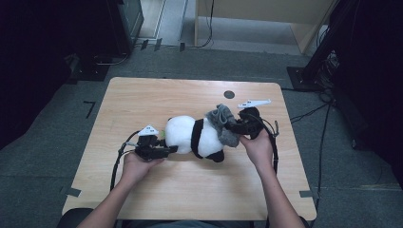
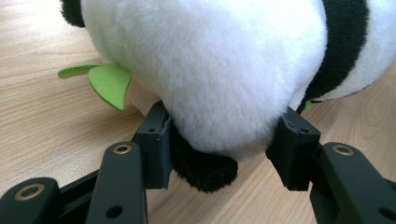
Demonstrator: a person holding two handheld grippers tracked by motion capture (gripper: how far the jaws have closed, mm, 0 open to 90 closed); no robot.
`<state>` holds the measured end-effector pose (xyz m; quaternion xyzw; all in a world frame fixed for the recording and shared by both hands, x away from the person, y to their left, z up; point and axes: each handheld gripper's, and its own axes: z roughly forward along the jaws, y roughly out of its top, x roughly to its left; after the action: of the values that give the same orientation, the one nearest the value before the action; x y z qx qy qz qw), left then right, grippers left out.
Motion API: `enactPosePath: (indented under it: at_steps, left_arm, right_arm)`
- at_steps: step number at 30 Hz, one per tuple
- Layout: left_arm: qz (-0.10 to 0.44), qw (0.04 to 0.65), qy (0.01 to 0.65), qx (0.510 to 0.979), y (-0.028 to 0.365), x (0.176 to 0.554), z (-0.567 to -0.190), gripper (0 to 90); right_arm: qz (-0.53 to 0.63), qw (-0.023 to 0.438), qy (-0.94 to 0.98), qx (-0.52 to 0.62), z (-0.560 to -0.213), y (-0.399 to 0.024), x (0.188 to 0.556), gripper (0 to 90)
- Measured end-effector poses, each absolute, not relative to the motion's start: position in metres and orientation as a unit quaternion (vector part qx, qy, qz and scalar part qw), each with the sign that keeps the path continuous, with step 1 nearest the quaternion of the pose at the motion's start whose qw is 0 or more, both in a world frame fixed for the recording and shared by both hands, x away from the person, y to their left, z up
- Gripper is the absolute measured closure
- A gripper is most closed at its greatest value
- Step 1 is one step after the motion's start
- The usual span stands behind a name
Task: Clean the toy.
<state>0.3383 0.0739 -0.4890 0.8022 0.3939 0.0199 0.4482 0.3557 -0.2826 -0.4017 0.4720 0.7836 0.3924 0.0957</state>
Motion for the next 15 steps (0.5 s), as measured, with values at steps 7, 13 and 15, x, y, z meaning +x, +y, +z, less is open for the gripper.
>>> enactPosePath:
  at_steps: [7, 13, 15]
  left_arm:
    - [0.020, 0.448, 0.393, 0.802, 0.073, 0.338, -0.490, 47.7]
    - [0.019, 0.448, 0.393, 0.803, 0.074, 0.338, -0.491, 47.7]
    - [0.018, 0.449, 0.394, 0.802, 0.074, 0.338, -0.491, 47.7]
  right_arm:
    - [0.401, 0.082, 0.761, 0.503, -0.431, -0.295, 0.346, 76.8]
    - [0.374, 0.071, 0.764, 0.521, -0.454, -0.295, 0.342, 77.5]
    - [0.368, 0.057, 0.767, 0.522, -0.463, -0.294, 0.343, 77.6]
